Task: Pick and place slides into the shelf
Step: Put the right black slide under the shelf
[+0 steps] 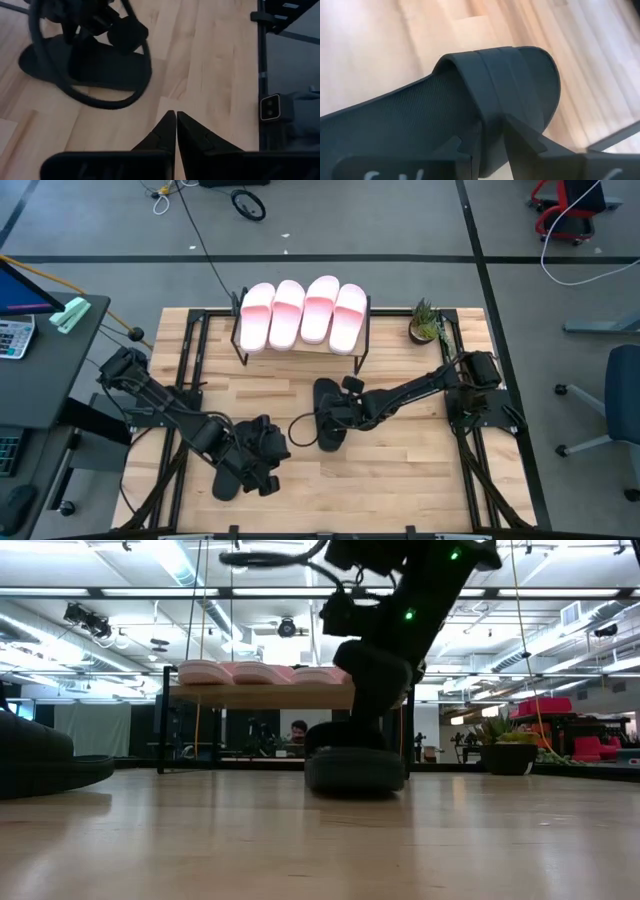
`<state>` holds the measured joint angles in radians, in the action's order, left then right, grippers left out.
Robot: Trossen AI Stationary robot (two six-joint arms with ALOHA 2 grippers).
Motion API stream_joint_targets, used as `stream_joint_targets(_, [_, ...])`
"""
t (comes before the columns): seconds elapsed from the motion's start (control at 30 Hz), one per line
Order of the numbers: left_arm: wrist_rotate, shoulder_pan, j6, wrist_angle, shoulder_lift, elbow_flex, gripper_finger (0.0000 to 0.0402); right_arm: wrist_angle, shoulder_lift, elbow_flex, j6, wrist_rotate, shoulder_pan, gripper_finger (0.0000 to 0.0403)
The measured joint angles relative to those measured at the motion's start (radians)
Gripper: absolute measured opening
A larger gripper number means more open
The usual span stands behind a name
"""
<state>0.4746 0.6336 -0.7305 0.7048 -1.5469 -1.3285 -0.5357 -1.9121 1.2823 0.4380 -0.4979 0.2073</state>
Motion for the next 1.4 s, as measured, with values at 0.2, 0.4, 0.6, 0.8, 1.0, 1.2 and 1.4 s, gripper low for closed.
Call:
stream_joint_targets(0.2, [0.005, 0.016, 0.000, -0.009, -0.043, 0.000, 0.0008, -0.004, 0.021, -0.001, -0.012, -0.024, 0.042, 0.0074])
stream_joint_targets(0.4, [0.005, 0.021, 0.000, -0.009, -0.106, 0.000, 0.0016, -0.006, 0.035, -0.001, -0.022, -0.040, 0.044, 0.0017])
stream_joint_targets(0.6, [-0.001, 0.022, -0.050, -0.006, -0.156, 0.000, 0.0031, -0.007, 0.035, -0.001, -0.017, -0.039, 0.044, 0.0021])
stream_joint_targets(0.8, [-0.004, 0.026, -0.078, -0.009, -0.170, 0.000, 0.0024, -0.037, 0.044, -0.001, -0.015, -0.158, 0.055, 0.0024])
stream_joint_targets(1.0, [-0.005, 0.021, -0.047, -0.042, -0.170, 0.000, 0.0011, -0.036, 0.049, -0.001, -0.037, -0.306, 0.003, 0.0013])
stream_joint_targets(1.2, [0.075, -0.005, -0.043, -0.168, -0.170, 0.000, 0.0009, -0.049, 0.049, -0.001, -0.039, -0.235, -0.069, 0.0009])
stream_joint_targets(1.4, [0.169, -0.049, 0.035, -0.224, -0.216, 0.000, 0.0008, -0.064, 0.045, -0.001, -0.046, -0.214, -0.115, 0.0009])
